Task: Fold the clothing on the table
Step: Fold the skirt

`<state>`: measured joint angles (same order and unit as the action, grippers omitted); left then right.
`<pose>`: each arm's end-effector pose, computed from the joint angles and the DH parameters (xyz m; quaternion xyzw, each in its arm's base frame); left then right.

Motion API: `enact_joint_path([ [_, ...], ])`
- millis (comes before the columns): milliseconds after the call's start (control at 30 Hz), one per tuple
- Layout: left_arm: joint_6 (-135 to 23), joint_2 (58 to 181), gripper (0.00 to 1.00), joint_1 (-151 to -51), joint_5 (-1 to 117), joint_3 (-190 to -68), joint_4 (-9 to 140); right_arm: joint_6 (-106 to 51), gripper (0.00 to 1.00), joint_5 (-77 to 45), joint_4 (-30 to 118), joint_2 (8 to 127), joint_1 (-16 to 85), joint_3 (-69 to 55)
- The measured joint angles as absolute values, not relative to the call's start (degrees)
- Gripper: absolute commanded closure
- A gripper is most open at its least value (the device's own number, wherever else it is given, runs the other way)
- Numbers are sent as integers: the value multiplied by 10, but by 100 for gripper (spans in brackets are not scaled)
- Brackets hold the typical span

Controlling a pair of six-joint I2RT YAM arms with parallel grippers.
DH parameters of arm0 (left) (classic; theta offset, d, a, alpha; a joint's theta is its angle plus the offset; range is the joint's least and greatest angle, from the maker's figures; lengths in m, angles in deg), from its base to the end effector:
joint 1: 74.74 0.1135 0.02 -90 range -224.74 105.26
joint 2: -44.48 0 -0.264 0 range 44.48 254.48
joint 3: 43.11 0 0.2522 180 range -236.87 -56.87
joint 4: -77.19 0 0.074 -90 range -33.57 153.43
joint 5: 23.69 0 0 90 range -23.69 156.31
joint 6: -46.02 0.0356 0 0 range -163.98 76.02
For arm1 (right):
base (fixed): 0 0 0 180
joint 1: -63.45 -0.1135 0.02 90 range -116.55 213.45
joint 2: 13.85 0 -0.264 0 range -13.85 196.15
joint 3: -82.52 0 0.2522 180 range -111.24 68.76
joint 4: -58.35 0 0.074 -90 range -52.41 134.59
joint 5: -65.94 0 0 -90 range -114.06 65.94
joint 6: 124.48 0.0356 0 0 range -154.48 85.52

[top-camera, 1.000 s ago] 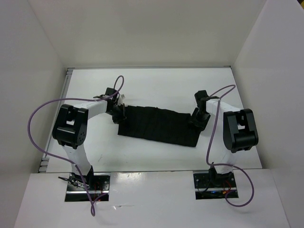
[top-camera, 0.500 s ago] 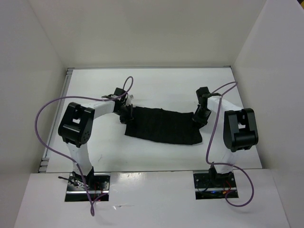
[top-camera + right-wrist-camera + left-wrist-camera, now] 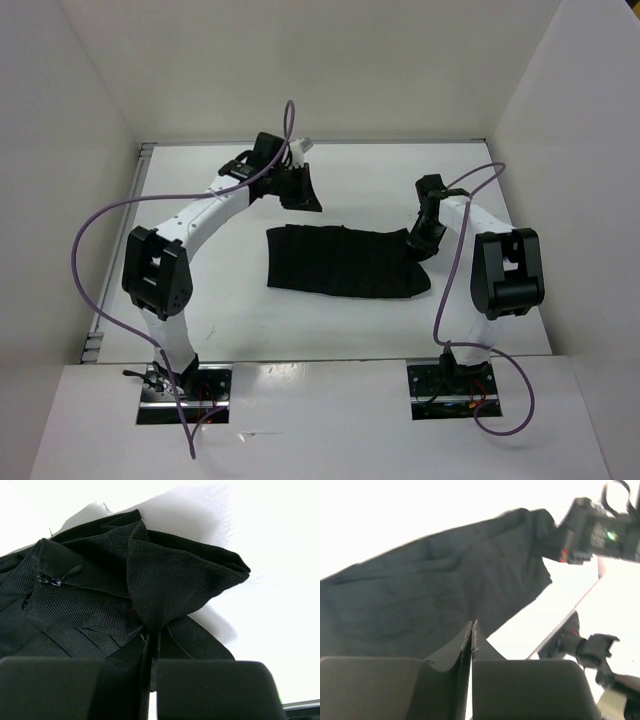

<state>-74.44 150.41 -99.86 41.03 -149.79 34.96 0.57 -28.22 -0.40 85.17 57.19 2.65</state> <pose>0.3776 -0.1938 0.3003 0.0484 0.8928 -0.3634 0.2617 0.3209 0.0326 0.1844 0.2508 0.9616 0.0034 0.1113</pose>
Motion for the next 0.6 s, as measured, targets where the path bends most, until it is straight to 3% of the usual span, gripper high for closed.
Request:
enact_joint_path([
  [267, -760, 1583, 100, -1041, 331, -1485, 382, 3, 100, -284, -8, 849, 572, 27],
  [600, -804, 1710, 100, -1051, 314, -1477, 415, 3, 100, -283, -13, 835, 572, 27],
])
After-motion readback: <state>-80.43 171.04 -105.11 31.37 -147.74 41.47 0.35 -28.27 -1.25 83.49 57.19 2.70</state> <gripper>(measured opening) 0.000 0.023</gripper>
